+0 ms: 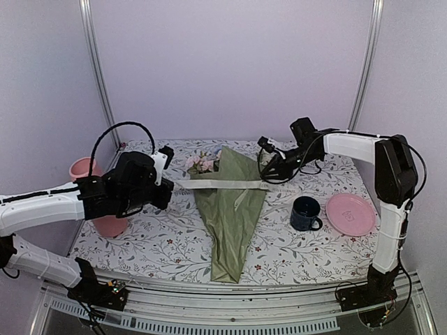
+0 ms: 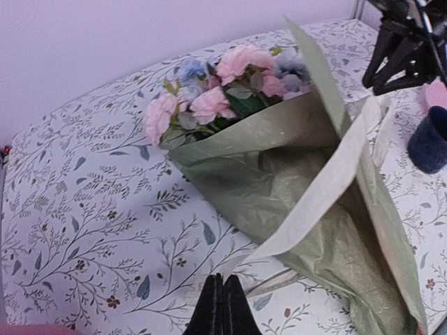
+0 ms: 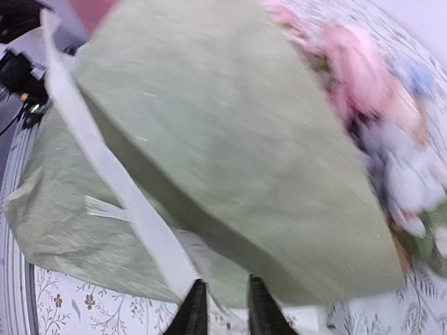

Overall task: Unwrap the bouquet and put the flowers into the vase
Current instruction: Untie the half-tied ribbon from the tied bouquet.

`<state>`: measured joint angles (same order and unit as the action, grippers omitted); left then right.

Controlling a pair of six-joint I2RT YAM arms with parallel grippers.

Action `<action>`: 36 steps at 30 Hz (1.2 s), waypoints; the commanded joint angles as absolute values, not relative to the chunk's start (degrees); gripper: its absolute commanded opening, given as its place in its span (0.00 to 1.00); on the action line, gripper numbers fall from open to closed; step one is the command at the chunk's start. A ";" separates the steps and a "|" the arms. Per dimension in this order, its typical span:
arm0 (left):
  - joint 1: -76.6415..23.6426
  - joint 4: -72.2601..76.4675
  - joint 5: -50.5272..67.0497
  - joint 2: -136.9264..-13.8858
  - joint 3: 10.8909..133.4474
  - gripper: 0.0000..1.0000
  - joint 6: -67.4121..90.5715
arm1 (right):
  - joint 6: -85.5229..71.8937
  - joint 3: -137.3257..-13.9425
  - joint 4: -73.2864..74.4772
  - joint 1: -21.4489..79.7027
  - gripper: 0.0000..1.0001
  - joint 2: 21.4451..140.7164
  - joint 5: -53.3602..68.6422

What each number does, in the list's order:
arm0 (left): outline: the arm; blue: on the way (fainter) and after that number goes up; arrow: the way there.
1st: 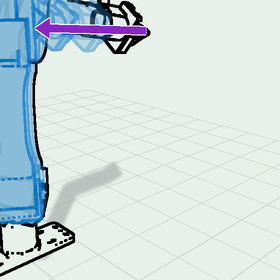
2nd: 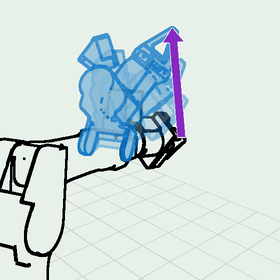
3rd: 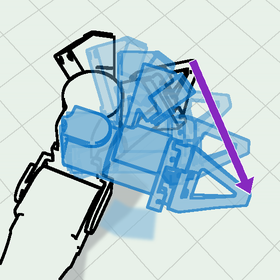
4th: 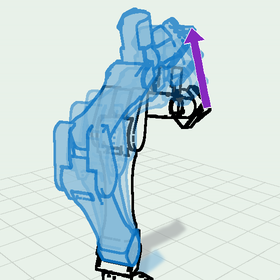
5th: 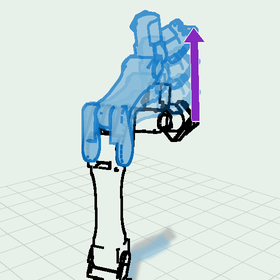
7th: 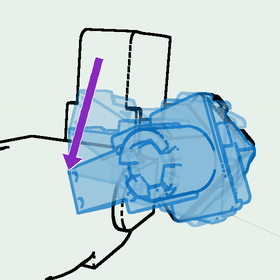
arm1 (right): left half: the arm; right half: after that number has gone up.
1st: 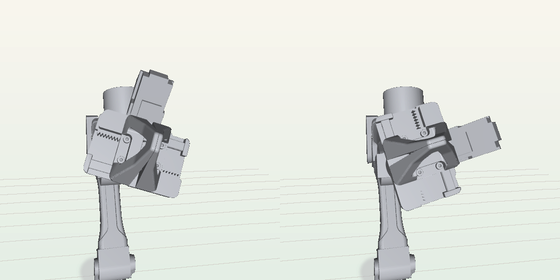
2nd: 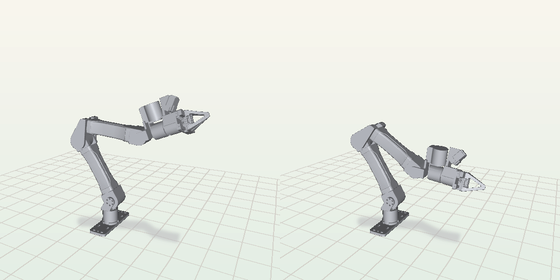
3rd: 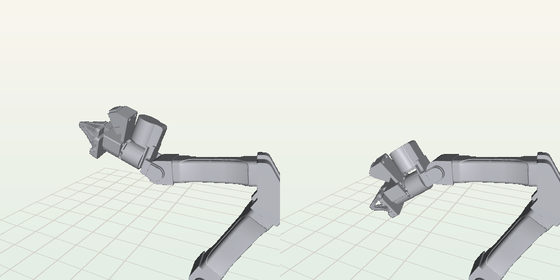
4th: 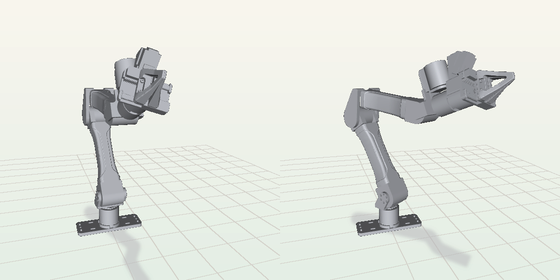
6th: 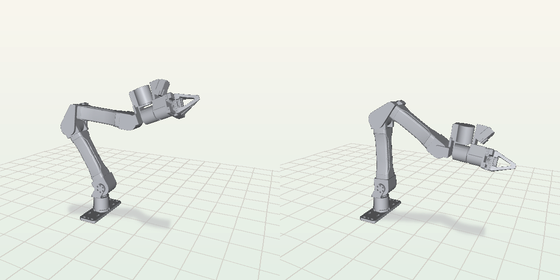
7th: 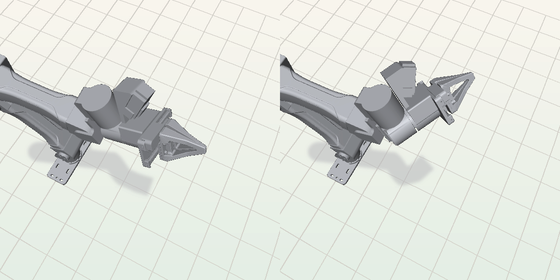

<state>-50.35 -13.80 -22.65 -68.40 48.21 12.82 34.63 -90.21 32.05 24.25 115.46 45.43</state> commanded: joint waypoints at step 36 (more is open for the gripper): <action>-33.13 -44.88 -25.37 -81.88 57.12 0.00 29.77 | 38.36 -89.80 34.34 26.20 0.28 125.53 26.16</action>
